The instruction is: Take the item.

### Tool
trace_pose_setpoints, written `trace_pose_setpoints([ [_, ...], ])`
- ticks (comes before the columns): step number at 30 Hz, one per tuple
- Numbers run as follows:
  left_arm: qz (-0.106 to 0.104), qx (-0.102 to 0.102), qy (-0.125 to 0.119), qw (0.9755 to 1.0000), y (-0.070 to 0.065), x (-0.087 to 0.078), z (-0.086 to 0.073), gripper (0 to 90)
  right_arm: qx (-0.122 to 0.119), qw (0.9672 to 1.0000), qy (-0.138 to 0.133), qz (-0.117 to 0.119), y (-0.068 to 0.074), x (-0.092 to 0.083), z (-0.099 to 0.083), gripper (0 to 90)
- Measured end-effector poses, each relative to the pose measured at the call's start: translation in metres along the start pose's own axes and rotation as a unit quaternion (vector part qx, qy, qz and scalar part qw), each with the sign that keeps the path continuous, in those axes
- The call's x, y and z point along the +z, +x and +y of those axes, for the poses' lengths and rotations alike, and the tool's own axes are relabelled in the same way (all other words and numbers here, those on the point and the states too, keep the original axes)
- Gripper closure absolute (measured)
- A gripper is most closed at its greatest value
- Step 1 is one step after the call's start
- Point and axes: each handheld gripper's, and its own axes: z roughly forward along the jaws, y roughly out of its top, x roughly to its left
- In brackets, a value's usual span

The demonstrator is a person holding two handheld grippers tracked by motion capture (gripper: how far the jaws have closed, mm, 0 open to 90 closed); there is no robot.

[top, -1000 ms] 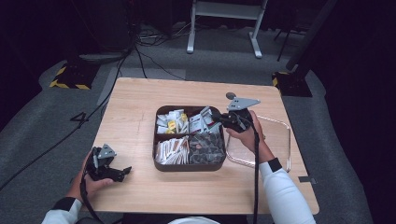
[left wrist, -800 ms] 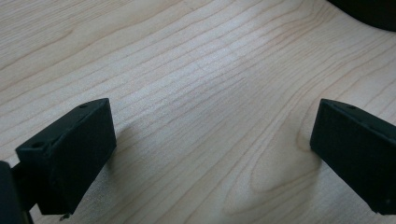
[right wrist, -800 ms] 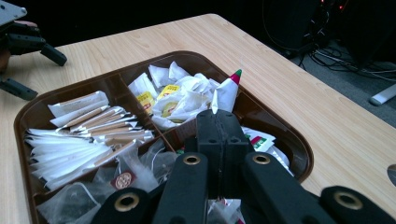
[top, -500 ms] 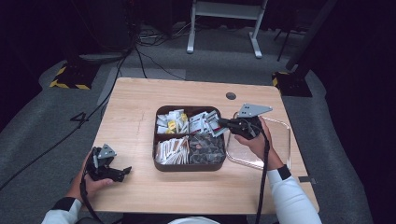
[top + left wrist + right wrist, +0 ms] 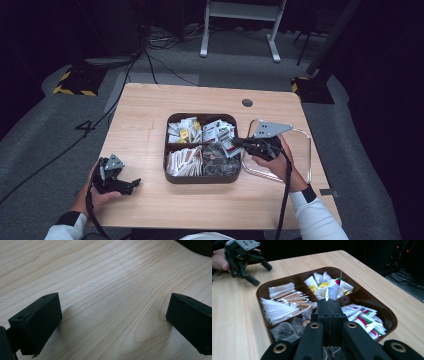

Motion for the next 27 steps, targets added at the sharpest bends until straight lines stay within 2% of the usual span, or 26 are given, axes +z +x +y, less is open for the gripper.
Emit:
trace_pose_setpoints([
  [9, 0.0, 0.0, 0.0, 1.0, 0.0, 0.0, 0.0, 0.5, -0.019, 0.9994, 0.007, 0.028, 0.024, 0.001, -0.001, 90.0],
  [15, 0.0, 0.0, 0.0, 1.0, 0.0, 0.0, 0.0, 0.5, -0.03, 0.9981, 0.021, 0.05, 0.037, 0.006, -0.006, 90.0],
  [27, 0.0, 0.0, 0.0, 1.0, 0.0, 0.0, 0.0, 0.5, -0.056, 0.9932, 0.046, 0.091, 0.065, 0.014, -0.013, 90.0],
])
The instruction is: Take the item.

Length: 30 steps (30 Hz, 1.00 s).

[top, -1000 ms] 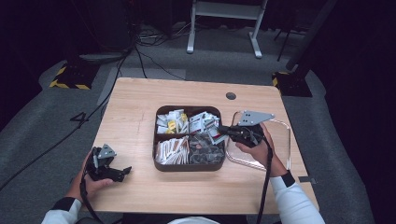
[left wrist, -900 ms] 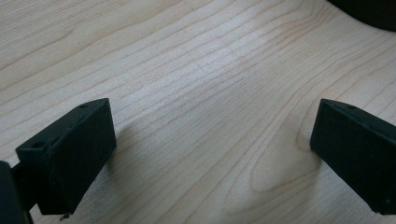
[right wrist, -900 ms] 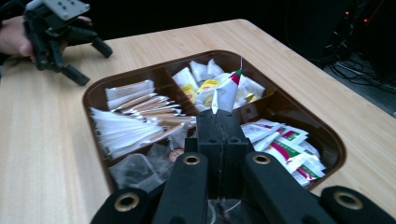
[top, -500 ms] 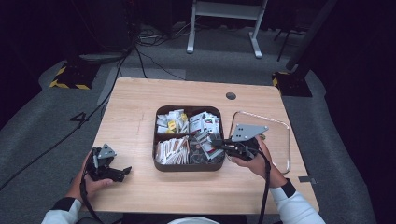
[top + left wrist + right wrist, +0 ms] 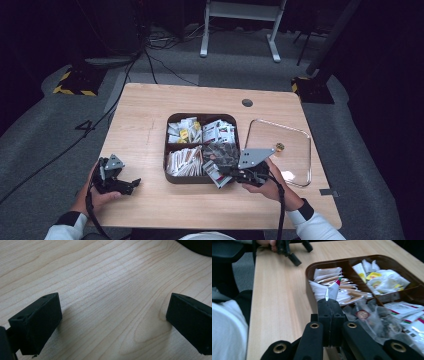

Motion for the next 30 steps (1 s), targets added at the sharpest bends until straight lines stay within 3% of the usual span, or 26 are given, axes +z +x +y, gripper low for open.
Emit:
trace_pose_setpoints([
  [7, 0.0, 0.0, 0.0, 1.0, 0.0, 0.0, 0.0, 0.5, -0.014, 0.9996, 0.012, 0.023, 0.016, 0.009, -0.004, 90.0],
  [13, 0.0, 0.0, 0.0, 1.0, 0.0, 0.0, 0.0, 0.5, -0.018, 0.9979, 0.037, 0.051, 0.027, 0.024, -0.011, 89.9],
  [22, 0.0, 0.001, 0.001, 1.0, 0.0, 0.0, 0.0, 0.5, -0.014, 0.9948, 0.067, 0.075, 0.034, 0.042, -0.023, 89.8],
  [30, 0.0, -0.001, 0.001, 1.0, 0.0, 0.0, 0.0, 0.5, -0.006, 0.9932, 0.078, 0.087, 0.034, 0.052, -0.029, 88.6],
])
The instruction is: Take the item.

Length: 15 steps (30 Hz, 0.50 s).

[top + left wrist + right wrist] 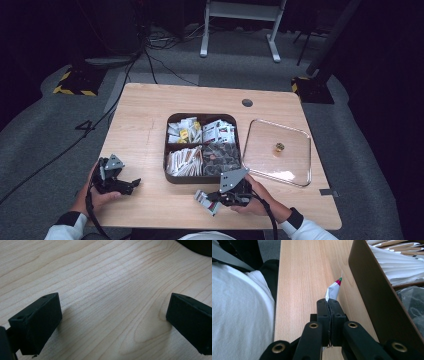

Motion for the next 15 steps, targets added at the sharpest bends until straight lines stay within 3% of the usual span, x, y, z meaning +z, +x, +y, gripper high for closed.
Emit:
trace_pose_setpoints([
  [8, 0.0, 0.0, 0.0, 1.0, 0.0, 0.0, 0.0, 0.5, 0.012, 0.9992, 0.016, -0.036, -0.007, -0.007, -0.009, 74.5],
  [15, 0.0, -0.001, 0.0, 1.0, 0.0, 0.0, 0.0, 0.5, 0.042, 0.9963, -0.004, -0.075, -0.02, -0.029, -0.017, 61.9],
])
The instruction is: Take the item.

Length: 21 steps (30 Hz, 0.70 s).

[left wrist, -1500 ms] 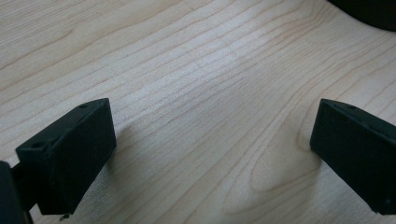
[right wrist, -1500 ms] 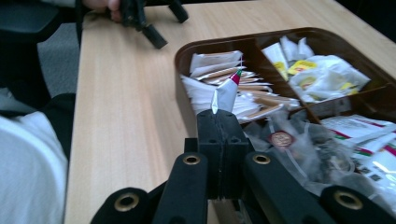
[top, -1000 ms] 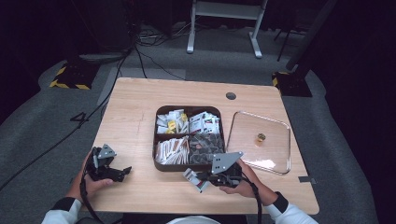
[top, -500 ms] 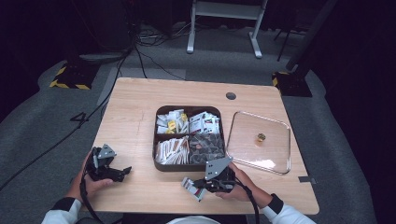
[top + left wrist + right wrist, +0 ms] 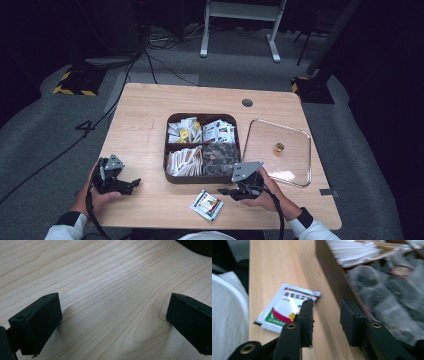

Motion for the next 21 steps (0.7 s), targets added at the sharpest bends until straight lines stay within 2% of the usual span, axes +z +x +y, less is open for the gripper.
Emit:
trace_pose_setpoints([
  [4, 0.0, 0.0, 0.0, 1.0, 0.0, 0.0, 0.0, 0.5, 0.004, 0.9999, -0.014, -0.007, -0.005, -0.011, -0.002, 57.9],
  [7, 0.0, 0.0, 0.0, 1.0, 0.0, 0.0, 0.0, 0.5, 0.004, 0.9994, -0.027, -0.02, -0.01, -0.024, -0.001, 53.3],
  [8, 0.0, 0.0, 0.0, 1.0, 0.0, 0.0, 0.0, 0.5, 0.007, 0.9989, -0.031, -0.034, -0.014, -0.032, -0.002, 47.6],
  [9, 0.0, 0.0, 0.0, 1.0, 0.0, 0.0, 0.0, 0.5, 0.007, 0.9989, -0.031, -0.034, -0.014, -0.032, -0.002, 47.6],
  [13, 0.0, -0.001, 0.0, 1.0, 0.0, 0.0, 0.0, 0.5, 0.02, 0.9968, -0.042, -0.066, -0.025, -0.047, -0.004, 39.9],
  [16, 0.0, 0.0, 0.0, 1.0, 0.0, 0.0, 0.0, 0.5, 0.028, 0.9951, -0.049, -0.081, -0.032, -0.057, -0.006, 35.8],
  [18, 0.0, -0.001, 0.0, 1.0, 0.0, 0.0, 0.0, 0.5, 0.037, 0.9925, -0.052, -0.105, -0.041, -0.066, -0.008, 33.7],
  [21, 0.0, -0.001, 0.0, 1.0, 0.0, 0.0, 0.0, 0.5, 0.044, 0.9906, -0.054, -0.118, -0.046, -0.072, -0.011, 33.2],
])
